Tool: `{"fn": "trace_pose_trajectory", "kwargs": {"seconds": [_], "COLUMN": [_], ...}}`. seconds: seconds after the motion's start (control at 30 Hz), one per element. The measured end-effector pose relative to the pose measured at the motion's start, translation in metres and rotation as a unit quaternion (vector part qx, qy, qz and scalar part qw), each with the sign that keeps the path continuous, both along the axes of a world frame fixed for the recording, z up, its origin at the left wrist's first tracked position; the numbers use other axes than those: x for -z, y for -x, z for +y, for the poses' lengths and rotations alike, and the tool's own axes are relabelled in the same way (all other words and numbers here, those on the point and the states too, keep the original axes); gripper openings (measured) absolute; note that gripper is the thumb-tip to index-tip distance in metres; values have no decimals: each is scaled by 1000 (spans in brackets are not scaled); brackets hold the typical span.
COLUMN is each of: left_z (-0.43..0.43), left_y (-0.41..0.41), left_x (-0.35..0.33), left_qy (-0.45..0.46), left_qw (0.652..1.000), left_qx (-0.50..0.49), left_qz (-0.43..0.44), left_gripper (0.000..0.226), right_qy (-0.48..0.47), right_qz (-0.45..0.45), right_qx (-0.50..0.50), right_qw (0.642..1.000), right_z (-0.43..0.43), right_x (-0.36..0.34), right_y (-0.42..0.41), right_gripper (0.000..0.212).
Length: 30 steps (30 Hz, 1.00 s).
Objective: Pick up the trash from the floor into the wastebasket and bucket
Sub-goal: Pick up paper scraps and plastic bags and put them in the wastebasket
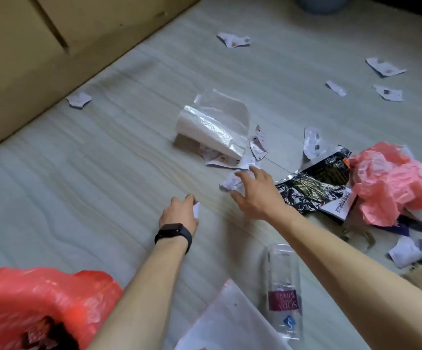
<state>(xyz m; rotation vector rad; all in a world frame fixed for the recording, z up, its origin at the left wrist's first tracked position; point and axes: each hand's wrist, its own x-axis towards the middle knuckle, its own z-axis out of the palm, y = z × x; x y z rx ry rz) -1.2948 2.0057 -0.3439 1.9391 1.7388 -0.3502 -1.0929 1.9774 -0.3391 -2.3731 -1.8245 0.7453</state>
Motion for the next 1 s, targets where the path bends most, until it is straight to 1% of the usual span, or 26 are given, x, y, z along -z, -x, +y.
{"fn": "trace_pose_trajectory", "kwargs": {"seconds": [0.17,0.2,0.23,0.3,0.33,0.43,0.5,0.57,0.67,0.7,0.77,0.83,0.93,1.0], "left_z": [5,5,4,4,5,6,3,0,-7,-10,-13,-20,-39,-61], "left_y": [8,10,11,11,11,8,8,9,8,9,13,25,55,80], "left_x": [6,7,7,9,9,8,6,-2,-30,-48,-81,-120,-176,-211], "left_qy": [-5,-6,-8,-14,-15,-10,1,17,17,5,-14,-30,-53,-61], "left_qw": [1000,1000,1000,999,999,1000,1000,999,996,995,992,990,980,972], "left_qx": [15,14,13,11,8,7,9,34,77,86,94,77,17,-10], "left_qz": [-15,-19,-23,-28,-28,-22,-15,-7,-30,-50,-88,-118,-191,-227], "left_gripper": [42,43,44,43,42,39,34,27,26,26,32,39,42,48], "right_qy": [41,25,-8,-64,-71,-49,-17,34,118,144,215,260,271,240], "right_qz": [-11,-27,-47,-78,-93,-164,-172,-152,-59,-37,-4,33,54,46], "right_qx": [20,25,24,13,3,-32,-48,-45,51,60,5,-27,-27,-34], "right_qw": [999,999,999,995,993,985,984,987,990,987,977,965,961,969], "right_z": [35,35,32,28,25,9,-2,-14,-29,-37,-49,-62,-76,-85], "right_x": [25,30,34,35,34,32,26,16,-6,-20,-48,-89,-153,-194], "right_y": [-5,-3,-2,7,12,27,37,42,39,39,37,33,23,26], "right_gripper": [83,80,71,43,34,28,27,27,25,24,25,25,22,23]}}
